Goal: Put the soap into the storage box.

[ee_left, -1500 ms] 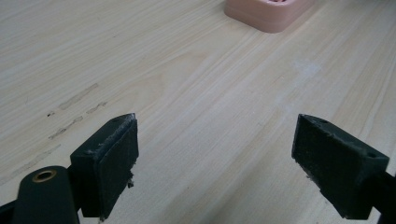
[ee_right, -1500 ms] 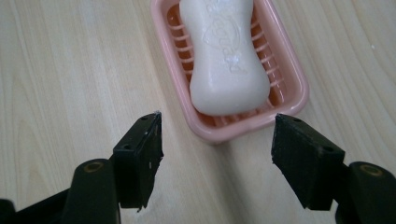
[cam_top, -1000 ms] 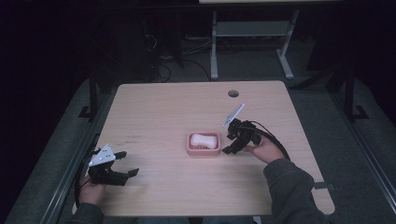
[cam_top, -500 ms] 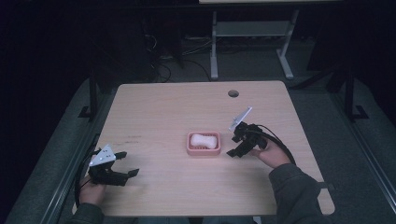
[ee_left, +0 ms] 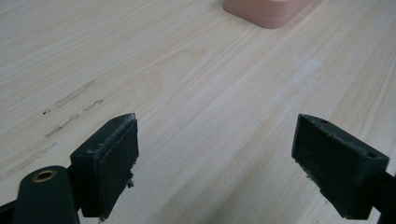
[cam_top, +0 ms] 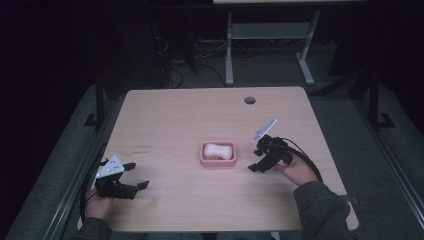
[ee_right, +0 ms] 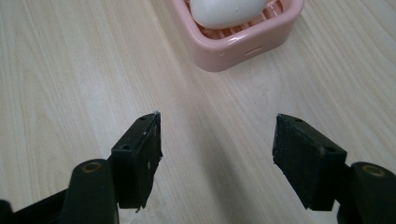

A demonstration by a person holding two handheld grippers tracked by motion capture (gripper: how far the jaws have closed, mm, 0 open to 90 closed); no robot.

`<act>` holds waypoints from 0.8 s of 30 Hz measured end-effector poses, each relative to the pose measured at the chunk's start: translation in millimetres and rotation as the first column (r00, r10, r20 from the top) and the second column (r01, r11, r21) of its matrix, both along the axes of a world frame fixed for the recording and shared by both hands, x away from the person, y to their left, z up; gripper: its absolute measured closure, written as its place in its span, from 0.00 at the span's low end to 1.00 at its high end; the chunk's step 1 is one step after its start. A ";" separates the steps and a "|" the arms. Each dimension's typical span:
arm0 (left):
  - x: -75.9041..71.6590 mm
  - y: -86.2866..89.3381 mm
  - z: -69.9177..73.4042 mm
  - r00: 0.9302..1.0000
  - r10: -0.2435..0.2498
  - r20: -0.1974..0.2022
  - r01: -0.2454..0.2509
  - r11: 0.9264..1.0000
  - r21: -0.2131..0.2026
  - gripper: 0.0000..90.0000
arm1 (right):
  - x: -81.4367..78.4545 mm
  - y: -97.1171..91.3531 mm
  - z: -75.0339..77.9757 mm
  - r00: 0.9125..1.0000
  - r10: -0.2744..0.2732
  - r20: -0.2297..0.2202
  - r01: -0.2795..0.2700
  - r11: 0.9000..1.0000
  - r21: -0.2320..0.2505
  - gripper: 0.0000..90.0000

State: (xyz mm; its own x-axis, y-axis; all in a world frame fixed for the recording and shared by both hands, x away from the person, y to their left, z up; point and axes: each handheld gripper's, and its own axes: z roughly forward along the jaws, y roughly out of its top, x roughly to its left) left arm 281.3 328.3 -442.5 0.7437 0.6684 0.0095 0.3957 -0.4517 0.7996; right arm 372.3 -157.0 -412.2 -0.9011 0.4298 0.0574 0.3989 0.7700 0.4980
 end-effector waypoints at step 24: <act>0.4 -0.9 -1.0 1.000 -0.009 -0.006 0.009 1.000 0.005 0.15 | -24.2 -33.3 -8.4 0.999 -0.052 -0.001 0.052 0.998 0.024 0.36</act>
